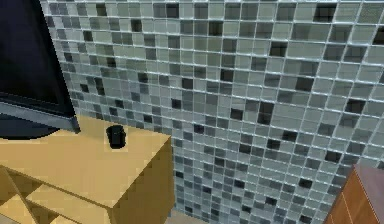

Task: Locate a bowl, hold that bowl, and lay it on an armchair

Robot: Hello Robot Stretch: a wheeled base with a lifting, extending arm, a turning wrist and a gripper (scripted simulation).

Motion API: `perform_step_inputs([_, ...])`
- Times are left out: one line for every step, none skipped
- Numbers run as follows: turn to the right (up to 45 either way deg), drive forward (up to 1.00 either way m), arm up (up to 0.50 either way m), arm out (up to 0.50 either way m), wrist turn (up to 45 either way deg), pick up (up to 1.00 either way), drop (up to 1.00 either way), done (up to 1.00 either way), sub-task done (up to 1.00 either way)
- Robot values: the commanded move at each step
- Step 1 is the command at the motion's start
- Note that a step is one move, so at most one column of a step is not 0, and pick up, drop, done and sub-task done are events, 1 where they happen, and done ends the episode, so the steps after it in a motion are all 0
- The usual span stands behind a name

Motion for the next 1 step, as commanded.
perform_step_inputs([0.0, 0.00, 0.00, 0.00, -45.0, 0.00, 0.00, 0.00, 0.00])
